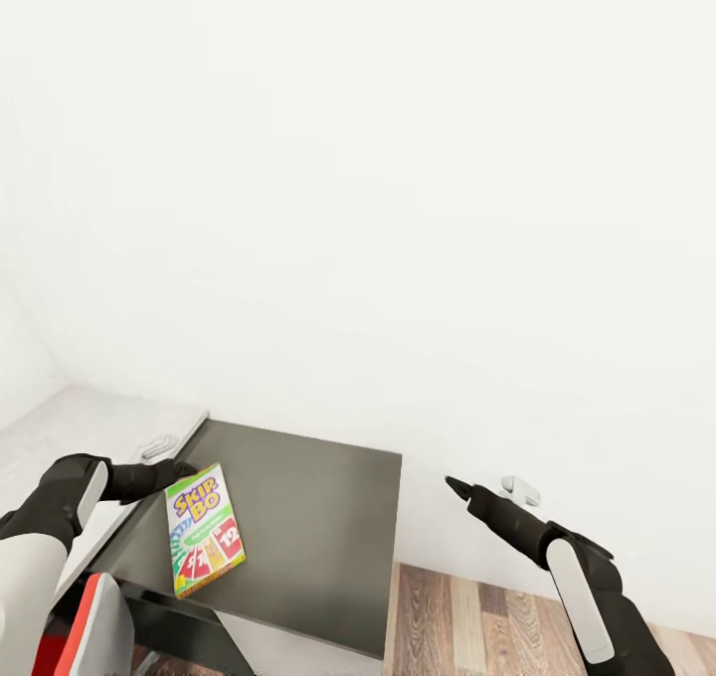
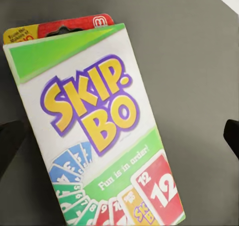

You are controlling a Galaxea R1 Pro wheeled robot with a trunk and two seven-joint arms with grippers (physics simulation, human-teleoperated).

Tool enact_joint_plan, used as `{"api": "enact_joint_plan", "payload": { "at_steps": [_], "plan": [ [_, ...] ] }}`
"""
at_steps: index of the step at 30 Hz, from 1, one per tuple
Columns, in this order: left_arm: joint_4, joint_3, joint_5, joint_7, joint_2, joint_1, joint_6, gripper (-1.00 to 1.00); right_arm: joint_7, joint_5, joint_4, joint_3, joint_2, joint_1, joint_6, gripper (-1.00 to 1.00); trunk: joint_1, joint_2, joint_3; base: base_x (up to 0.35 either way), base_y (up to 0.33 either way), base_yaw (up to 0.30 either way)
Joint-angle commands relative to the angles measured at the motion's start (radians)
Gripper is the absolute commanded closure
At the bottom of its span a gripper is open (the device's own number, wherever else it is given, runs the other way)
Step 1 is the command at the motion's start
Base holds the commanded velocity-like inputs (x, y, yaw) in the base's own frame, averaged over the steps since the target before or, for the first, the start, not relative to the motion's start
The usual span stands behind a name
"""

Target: Put all the toys in the child's room - the three board games (two on the bed and one on the table), the two jigsaw puzzles on the table, and the tennis ball on the table - inside the toy box on the table in the child's room.

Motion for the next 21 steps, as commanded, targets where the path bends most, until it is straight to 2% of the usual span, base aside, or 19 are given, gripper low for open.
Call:
{"api": "enact_joint_plan", "payload": {
  "at_steps": [1,6,21],
  "plan": [
    [-0.001,0.004,-0.002,0.003,-0.001,-0.001,0.005,-1.00,0.005,0.001,0.001,-0.002,0.000,-0.001,0.005,-1.00,0.001,-0.002,-0.004,0.000,0.000,0.000],
    [-0.001,0.005,-0.002,0.029,-0.003,-0.001,0.003,-1.00,0.005,0.001,0.005,-0.002,0.000,-0.001,0.001,-1.00,0.001,-0.002,-0.012,0.000,0.000,0.000],
    [0.000,0.003,-0.001,0.036,-0.007,-0.001,-0.019,-1.00,0.004,0.001,0.007,-0.002,0.000,-0.001,-0.001,-1.00,0.001,-0.002,-0.037,0.000,0.000,0.000]
  ]
}}
